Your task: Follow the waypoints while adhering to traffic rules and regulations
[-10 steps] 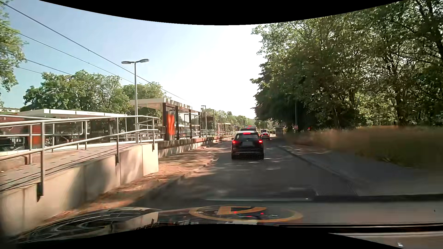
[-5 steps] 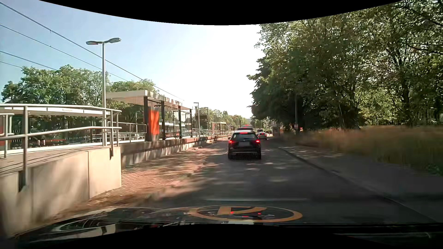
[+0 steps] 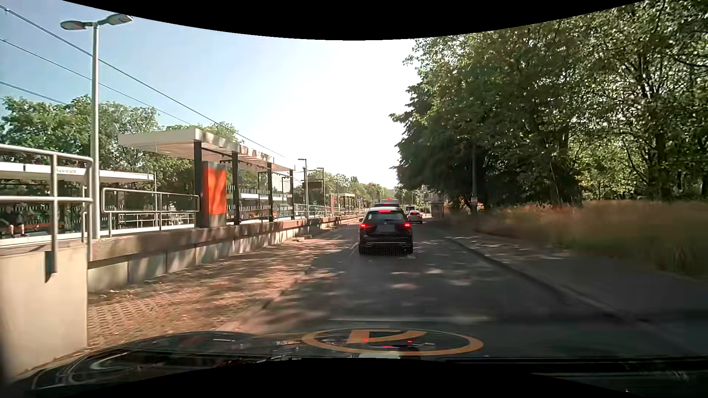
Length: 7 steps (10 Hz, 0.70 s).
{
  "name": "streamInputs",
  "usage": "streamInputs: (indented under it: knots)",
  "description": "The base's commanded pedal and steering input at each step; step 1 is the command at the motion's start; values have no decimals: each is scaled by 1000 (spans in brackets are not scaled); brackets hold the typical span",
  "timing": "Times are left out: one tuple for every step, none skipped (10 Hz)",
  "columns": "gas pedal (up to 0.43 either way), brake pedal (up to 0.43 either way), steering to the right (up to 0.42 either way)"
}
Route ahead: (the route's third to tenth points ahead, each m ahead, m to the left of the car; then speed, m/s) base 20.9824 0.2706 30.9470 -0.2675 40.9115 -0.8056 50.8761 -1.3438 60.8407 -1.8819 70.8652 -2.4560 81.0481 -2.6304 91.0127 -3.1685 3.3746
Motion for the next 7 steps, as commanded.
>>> streamInputs:
  knots:
    - [0, 159, 41]
    - [0, 159, 42]
    - [0, 159, 45]
    - [0, 159, 49]
    - [0, 152, 54]
    - [0, 134, 54]
    - [0, 122, 54]
